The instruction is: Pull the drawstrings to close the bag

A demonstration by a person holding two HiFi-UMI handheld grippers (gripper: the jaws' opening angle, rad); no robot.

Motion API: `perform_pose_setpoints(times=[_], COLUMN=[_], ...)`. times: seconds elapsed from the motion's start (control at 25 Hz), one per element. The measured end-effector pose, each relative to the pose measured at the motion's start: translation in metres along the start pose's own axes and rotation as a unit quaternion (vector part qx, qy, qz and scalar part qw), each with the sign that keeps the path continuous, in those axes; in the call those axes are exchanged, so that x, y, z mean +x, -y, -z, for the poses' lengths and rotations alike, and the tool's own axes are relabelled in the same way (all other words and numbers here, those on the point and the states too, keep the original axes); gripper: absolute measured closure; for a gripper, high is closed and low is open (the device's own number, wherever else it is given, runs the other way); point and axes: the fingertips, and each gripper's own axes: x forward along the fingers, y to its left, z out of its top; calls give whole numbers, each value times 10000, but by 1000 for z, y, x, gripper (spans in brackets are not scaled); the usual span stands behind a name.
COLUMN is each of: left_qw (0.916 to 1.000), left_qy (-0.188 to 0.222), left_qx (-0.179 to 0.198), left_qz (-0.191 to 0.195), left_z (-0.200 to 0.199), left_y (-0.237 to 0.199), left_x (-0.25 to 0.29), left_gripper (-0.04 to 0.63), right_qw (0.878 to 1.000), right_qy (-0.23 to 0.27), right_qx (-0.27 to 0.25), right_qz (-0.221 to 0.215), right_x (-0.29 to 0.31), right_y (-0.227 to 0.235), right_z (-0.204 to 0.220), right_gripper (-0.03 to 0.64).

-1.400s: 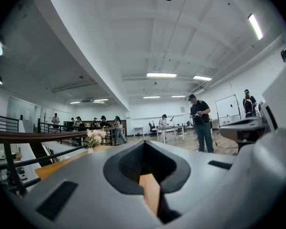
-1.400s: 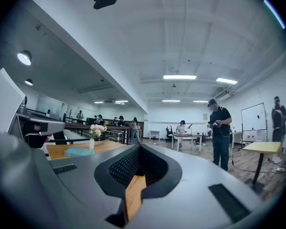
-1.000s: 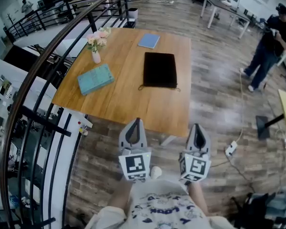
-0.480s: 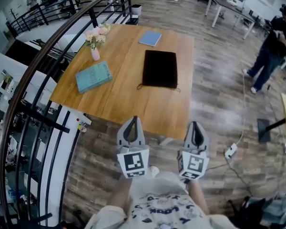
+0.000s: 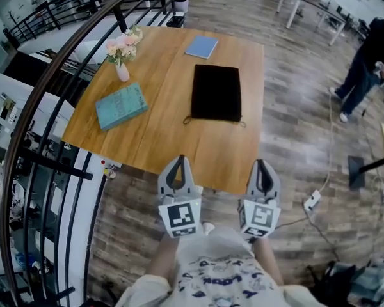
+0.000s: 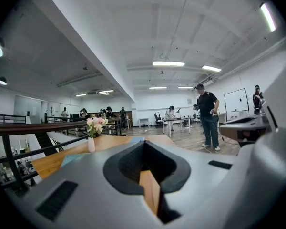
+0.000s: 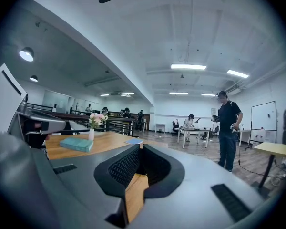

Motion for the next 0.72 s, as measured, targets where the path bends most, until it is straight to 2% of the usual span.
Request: perform_pose_setpoints(times=[0.16,0.44,0.72], left_qw=[9998,9977,9917], left_qy=[-108,-438,-1021], left_qx=[44,89,255], left_qz=[187,510,739], left_z=[2,15,47], left_y=[-8,-27,-37], left_x=[45,124,187], left_gripper=[595,595,595], right_qw=[9999,9978,9925], right_qy=[-67,-526,-1032], right_qx=[-14,-39,-114], right_qz=[98,405,649], right_x=[41,112,165], right_y=[-1,4,16], right_z=[-1,14,41], right_gripper=[615,614,612])
